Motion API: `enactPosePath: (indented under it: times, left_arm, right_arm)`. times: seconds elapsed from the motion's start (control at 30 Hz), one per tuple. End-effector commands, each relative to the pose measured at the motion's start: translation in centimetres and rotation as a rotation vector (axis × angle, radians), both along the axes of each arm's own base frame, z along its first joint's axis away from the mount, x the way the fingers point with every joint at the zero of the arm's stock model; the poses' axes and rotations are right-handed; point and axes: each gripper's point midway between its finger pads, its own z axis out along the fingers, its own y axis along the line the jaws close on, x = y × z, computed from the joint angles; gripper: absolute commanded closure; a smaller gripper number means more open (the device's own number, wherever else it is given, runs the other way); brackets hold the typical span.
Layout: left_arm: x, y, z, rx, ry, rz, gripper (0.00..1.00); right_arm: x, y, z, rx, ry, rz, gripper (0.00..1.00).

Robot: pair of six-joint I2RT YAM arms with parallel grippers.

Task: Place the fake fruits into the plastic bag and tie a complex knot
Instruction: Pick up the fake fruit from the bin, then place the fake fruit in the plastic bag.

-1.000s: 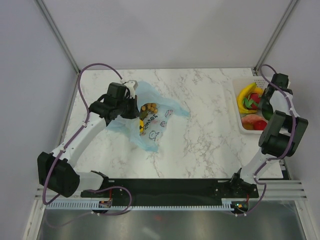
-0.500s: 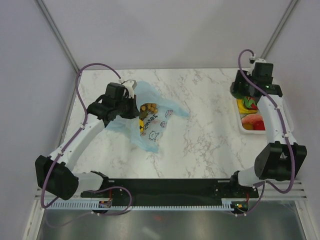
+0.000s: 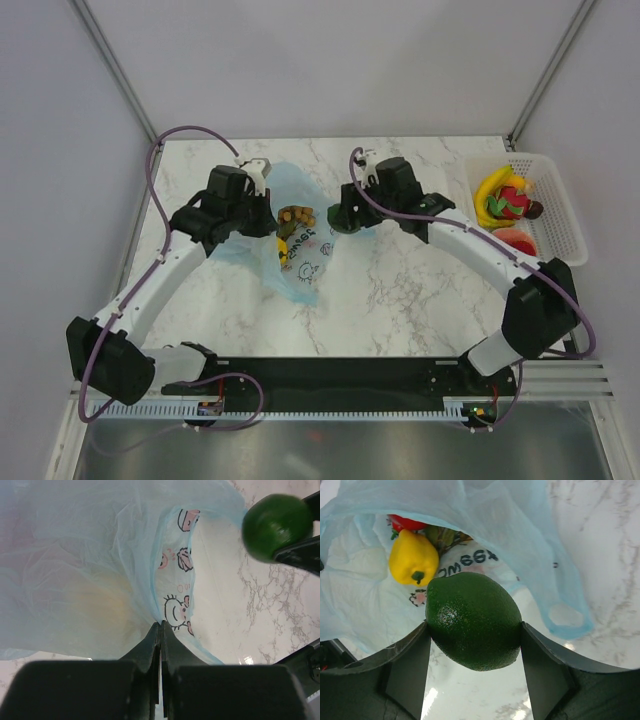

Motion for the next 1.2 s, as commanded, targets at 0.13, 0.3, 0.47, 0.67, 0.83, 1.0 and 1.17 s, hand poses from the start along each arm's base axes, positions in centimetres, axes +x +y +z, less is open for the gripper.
enactPosePath:
  times: [0.13, 0.3, 0.47, 0.67, 0.83, 1.0, 1.17]
  left_arm:
    - [0.7, 1.6, 1.7, 0.061, -0.083, 0.060, 0.98]
    - [0.7, 1.6, 1.7, 0.059, -0.080, 0.065, 0.98]
    - [0.6, 1.4, 1.6, 0.051, -0.075, 0.056, 0.98]
    - [0.6, 1.6, 1.5, 0.051, -0.066, 0.073, 0.98]
    - [0.9, 1.8, 1.0, 0.058, -0.052, 0.091, 0.98]
    - [1.2, 2.0, 0.7, 0.066, -0.043, 0.098, 0.98]
    - [1.4, 2.7, 0.1, 0.084, -0.034, 0.119, 0.98]
  right_arm:
    - [0.9, 8.6, 0.8, 0.200, -0.070, 0.033, 0.46]
    - [1.6, 13.6, -0.9, 0.234, -0.087, 0.023, 0.47]
    - [3.9, 17.1, -1.6, 0.256, -0.121, 0.014, 0.47]
    - [7.2, 18.2, -0.5, 0.315, -0.238, -0.102, 0.47]
    - [9.3, 18.8, -0.3, 0.371, -0.320, -0.162, 0.47]
    - [11.4, 21.3, -1.4, 0.429, -0.341, -0.176, 0.34]
    - [11.8, 22.8, -1.7, 0.433, -0.331, -0.165, 0.02]
